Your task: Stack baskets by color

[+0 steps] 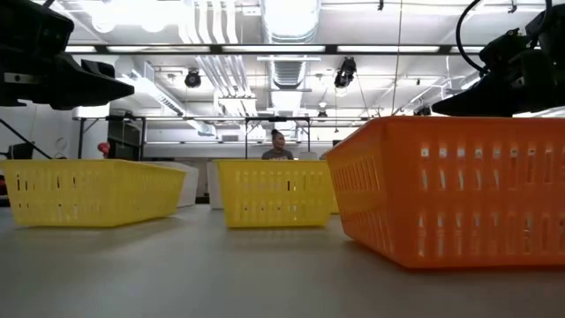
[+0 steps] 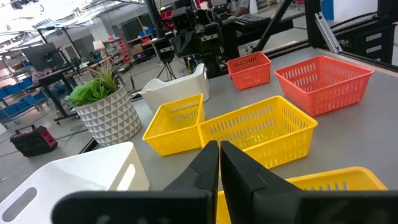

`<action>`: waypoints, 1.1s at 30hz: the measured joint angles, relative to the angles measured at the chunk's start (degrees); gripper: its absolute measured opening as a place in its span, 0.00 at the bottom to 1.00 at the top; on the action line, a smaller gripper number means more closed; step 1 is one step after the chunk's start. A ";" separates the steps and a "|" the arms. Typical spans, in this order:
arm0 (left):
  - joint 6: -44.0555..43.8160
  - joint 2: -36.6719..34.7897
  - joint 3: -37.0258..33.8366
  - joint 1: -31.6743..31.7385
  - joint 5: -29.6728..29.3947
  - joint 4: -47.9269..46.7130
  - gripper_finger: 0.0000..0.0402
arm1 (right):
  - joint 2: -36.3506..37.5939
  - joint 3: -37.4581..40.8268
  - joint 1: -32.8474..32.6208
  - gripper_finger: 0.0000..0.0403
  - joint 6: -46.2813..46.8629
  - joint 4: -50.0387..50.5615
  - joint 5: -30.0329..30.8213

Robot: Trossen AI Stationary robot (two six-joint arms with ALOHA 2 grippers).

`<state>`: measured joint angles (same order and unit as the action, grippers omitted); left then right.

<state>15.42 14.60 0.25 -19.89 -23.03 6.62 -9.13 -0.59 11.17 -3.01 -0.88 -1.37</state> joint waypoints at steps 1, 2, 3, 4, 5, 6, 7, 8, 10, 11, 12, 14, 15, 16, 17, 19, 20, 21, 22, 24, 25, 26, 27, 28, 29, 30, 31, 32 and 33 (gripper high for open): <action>-0.01 0.00 0.00 0.00 0.01 0.00 0.00 | -0.01 0.01 -0.01 0.02 0.00 0.00 0.00; 0.00 -0.01 0.00 0.00 0.00 0.00 0.00 | -0.01 0.00 -0.01 0.02 0.00 0.01 0.00; 0.00 0.01 0.00 0.01 0.02 -0.01 0.00 | -0.01 -0.01 -0.01 0.02 -0.17 -0.01 0.00; 0.00 0.00 0.00 -0.01 0.00 0.01 0.00 | 0.00 -0.01 -0.01 0.02 -0.84 -0.01 0.00; 0.00 0.00 0.00 0.00 0.02 0.00 0.00 | -0.02 -0.01 0.01 0.02 -1.09 -0.01 0.00; 0.01 0.01 0.00 0.01 0.00 0.01 0.00 | -0.02 0.00 -0.01 0.02 -1.39 0.00 0.00; 0.29 0.01 0.00 -0.01 -0.09 -0.01 0.00 | -0.01 -0.01 -0.01 0.02 -1.53 -0.01 0.00; 1.52 0.01 0.00 -0.01 -0.59 -0.01 0.00 | -0.02 0.00 -0.01 0.02 -1.49 -0.01 0.00; 4.51 -0.01 0.00 0.01 -1.53 -0.01 0.00 | -0.01 -0.01 -0.01 0.02 -1.51 -0.01 0.00; 5.12 0.01 0.00 0.01 -1.53 -0.01 0.00 | -0.02 0.00 0.00 0.02 -1.53 -0.01 0.00; 5.49 0.12 0.00 -0.02 -1.52 0.01 0.00 | -0.01 0.01 -0.01 0.02 -1.55 -0.01 0.00; 6.43 0.25 0.00 -0.03 -1.53 -0.03 0.00 | 0.00 -0.01 -0.01 0.02 -1.51 -0.03 0.00; 6.55 0.25 0.00 -0.03 -1.51 0.00 0.00 | -0.02 0.01 -0.01 0.02 -1.51 -0.03 0.00; 6.49 0.29 0.00 -0.01 -1.52 0.03 0.00 | -0.02 0.01 -0.01 0.02 -1.53 -0.05 0.00; 6.04 0.40 0.00 -0.03 -1.51 0.14 0.00 | -0.01 0.00 -0.01 0.02 -1.53 -0.05 0.00; 1.72 0.78 0.00 -0.01 -0.83 1.56 0.00 | -0.01 0.00 0.00 0.02 -1.52 -0.06 0.00; -2.94 1.15 0.00 -0.01 0.22 3.11 0.00 | 0.00 0.00 -0.01 0.02 -1.53 -0.06 0.00; -8.81 1.47 0.00 -0.01 1.66 4.44 0.00 | -0.02 0.00 -0.01 0.02 -1.25 -0.07 -0.01; -14.58 1.80 0.00 -0.01 2.91 5.69 0.00 | -0.02 0.01 -0.02 0.02 0.92 -0.10 -0.13; -19.34 2.32 0.00 0.01 3.08 8.88 0.00 | -0.02 0.01 -0.04 0.02 12.71 -0.86 0.21; -20.74 2.69 0.00 0.01 3.11 10.76 0.00 | -0.02 0.01 -0.01 0.02 18.81 -2.04 1.35; -22.42 3.08 0.00 0.00 3.18 12.56 0.00 | -0.02 0.01 -0.01 0.02 23.24 -3.03 2.95; -23.90 3.54 0.00 -0.03 3.35 14.15 0.00 | -0.04 0.01 -0.01 0.02 25.45 -3.70 4.26; -24.15 4.04 0.00 -0.03 3.50 15.61 0.00 | -0.23 0.01 0.05 0.02 26.03 -4.40 4.79; -24.11 4.56 0.00 -0.03 3.71 16.97 0.00 | -0.42 0.01 0.00 0.02 25.92 -5.21 4.82; -24.10 5.19 0.00 -0.03 4.27 18.29 0.00 | -0.50 0.01 -0.04 0.02 25.70 -6.37 4.78; -24.09 5.86 0.00 -0.03 4.77 19.48 0.00 | -0.76 0.01 -0.04 0.02 25.74 -8.30 4.38; -24.07 6.60 0.00 -0.03 5.17 20.61 0.00 | -1.01 0.01 -0.04 0.02 25.90 -10.61 4.12; -24.05 7.33 0.00 -0.03 5.34 21.74 0.00 | -1.21 0.01 -0.04 0.02 26.12 -12.57 3.35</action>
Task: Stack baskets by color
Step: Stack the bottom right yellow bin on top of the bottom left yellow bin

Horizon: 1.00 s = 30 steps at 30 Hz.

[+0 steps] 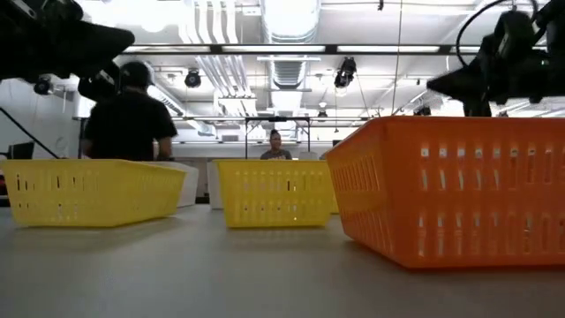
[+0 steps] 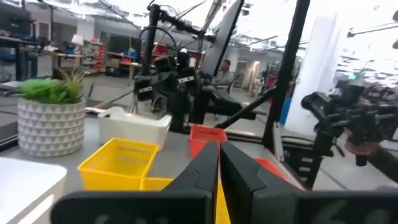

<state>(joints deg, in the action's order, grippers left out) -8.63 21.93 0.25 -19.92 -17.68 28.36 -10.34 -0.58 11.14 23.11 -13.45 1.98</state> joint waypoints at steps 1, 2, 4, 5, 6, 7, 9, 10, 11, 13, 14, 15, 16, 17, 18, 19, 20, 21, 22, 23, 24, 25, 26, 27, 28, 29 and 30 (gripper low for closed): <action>-0.01 0.76 0.00 0.00 0.04 1.47 0.00 | -0.29 0.00 0.00 0.02 0.04 -1.82 -1.18; 0.00 1.62 0.00 0.00 0.08 3.16 0.00 | -0.62 0.00 0.00 0.02 -0.20 -3.74 -2.71; 0.45 3.48 0.00 0.00 0.08 7.34 0.00 | -1.44 0.00 0.00 0.02 -0.61 -6.65 -5.16; 0.53 4.44 0.00 0.00 0.07 9.56 0.00 | -1.92 0.00 0.00 0.02 -0.68 -7.82 -5.42; 0.55 5.45 -0.01 0.01 0.05 11.99 0.00 | -2.44 0.00 0.00 0.02 -1.22 -8.77 -5.36; 0.56 6.38 -0.02 0.03 0.05 14.37 0.00 | -3.10 0.00 0.00 0.02 -1.91 -9.65 -5.04; 0.53 8.03 -0.02 0.04 0.03 18.75 0.00 | -4.45 0.00 0.00 0.02 -3.61 -11.58 -4.91; 0.32 8.72 -0.02 0.04 0.03 20.84 0.00 | -5.28 0.00 0.00 0.02 -4.27 -13.07 -4.90; 0.66 9.37 -0.02 0.04 0.00 22.56 0.00 | -6.11 -0.01 0.00 0.02 -4.82 -14.61 -4.92; 1.97 10.63 -0.02 0.04 -0.93 26.35 0.00 | -7.91 -0.15 -0.02 0.02 -6.01 -17.54 -4.96; 3.19 11.29 0.00 0.04 -1.06 28.13 0.00 | -8.88 -0.28 -0.13 0.02 -6.25 -18.61 -4.99; 4.78 11.92 0.22 0.04 -1.08 29.19 0.00 | -9.98 -0.66 -0.22 0.02 -6.55 -19.26 -5.04; 6.50 12.40 0.37 0.04 -1.09 29.52 0.00 | -11.05 -1.16 -0.39 0.02 -6.99 -20.39 -5.16; 8.00 12.88 0.64 0.04 -1.19 29.72 0.00 | -12.08 -1.67 -0.69 0.02 -7.58 -21.39 -5.24; 9.13 13.26 1.23 0.04 -1.23 29.70 0.00 | -13.10 -2.13 -1.06 0.02 -7.98 -22.08 -5.30; 9.59 13.65 1.95 0.04 -1.26 29.85 0.00 | -14.08 -2.72 -1.49 0.02 -8.66 -22.11 -5.34; 10.13 14.10 2.42 0.04 -1.26 30.10 0.00 | -14.97 -3.38 -1.99 0.02 -9.43 -22.04 -5.38; 10.55 14.60 2.87 0.04 -1.26 30.04 0.00 | -15.91 -4.00 -2.67 0.02 -10.28 -22.08 -5.40; 10.67 15.10 3.37 0.04 -1.26 29.99 0.00 | -16.90 -4.51 -3.46 0.02 -11.08 -22.10 -5.40; 10.70 15.50 3.85 0.04 -1.26 30.09 0.00 | -18.01 -5.08 -4.35 0.02 -12.22 -22.08 -5.40; 10.74 15.97 4.20 0.04 -1.26 30.04 0.00 | -19.04 -5.57 -5.40 0.02 -13.41 -22.13 -5.40; 10.74 16.46 4.44 0.04 -1.26 29.79 0.00 | -20.09 -6.01 -6.55 0.02 -14.61 -22.21 -5.36; 10.72 17.03 4.58 0.04 -1.26 29.68 0.00 | -21.11 -6.38 -7.79 0.02 -16.06 -22.21 -5.22; 10.70 17.47 4.79 0.04 -1.26 29.70 0.00 | -22.22 -6.74 -9.11 0.02 -17.40 -22.39 -4.95; 10.67 17.89 4.98 0.04 -1.26 29.75 0.00 | -23.36 -7.07 -10.41 0.02 -18.56 -22.97 -4.67; 10.66 18.40 5.18 0.04 -1.26 29.93 0.00 | -24.44 -7.42 -11.67 0.02 -19.54 -23.53 -3.75; 10.65 18.87 5.36 0.04 -1.26 30.01 0.00 | -25.54 -7.81 -12.98 0.02 -20.24 -24.08 -2.65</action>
<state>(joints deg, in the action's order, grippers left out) 2.02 40.80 5.61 -19.88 -18.94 58.38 -35.88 -8.39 -1.84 2.88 -37.54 -0.67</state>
